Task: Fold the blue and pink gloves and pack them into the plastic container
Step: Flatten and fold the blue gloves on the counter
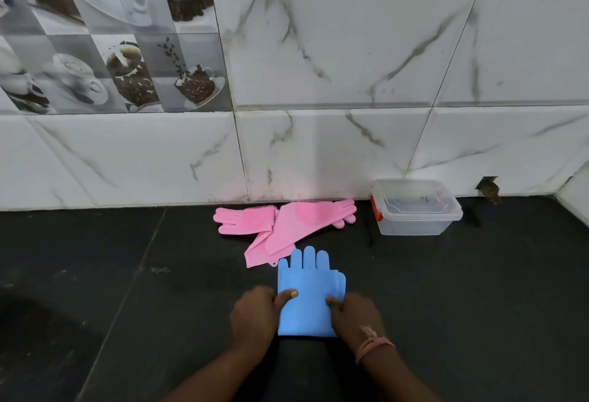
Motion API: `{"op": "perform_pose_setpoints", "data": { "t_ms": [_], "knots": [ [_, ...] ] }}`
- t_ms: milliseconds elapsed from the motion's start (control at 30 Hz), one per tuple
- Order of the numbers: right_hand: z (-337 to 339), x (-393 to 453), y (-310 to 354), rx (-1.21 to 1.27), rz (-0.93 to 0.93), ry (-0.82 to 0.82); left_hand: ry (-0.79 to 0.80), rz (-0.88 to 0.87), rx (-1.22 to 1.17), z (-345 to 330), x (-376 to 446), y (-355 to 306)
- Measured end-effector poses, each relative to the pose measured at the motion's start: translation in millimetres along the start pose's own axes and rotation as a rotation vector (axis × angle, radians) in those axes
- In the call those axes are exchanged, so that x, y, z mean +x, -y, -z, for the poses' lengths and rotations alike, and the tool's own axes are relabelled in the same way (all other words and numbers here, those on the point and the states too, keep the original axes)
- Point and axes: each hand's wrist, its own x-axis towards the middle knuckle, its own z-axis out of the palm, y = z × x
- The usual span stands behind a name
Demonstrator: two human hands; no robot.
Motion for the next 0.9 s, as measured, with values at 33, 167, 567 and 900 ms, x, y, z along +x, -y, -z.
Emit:
{"op": "perform_pose_setpoints", "data": {
  "t_ms": [33,167,567,900],
  "knots": [
    [-1,0,7,0.039,-0.039,-0.026,-0.013,0.015,-0.025,-1,2,0],
    [1,5,26,0.272,-0.1,-0.023,0.022,0.113,-0.321,-2,9,-7],
    [46,-1,19,1.258,-0.145,0.43,0.562,0.413,-1.026,19,16,-21],
    [79,-29,54,0.057,0.533,-0.421,0.653,0.566,-1.323,22,-22,-29]
  ]
}}
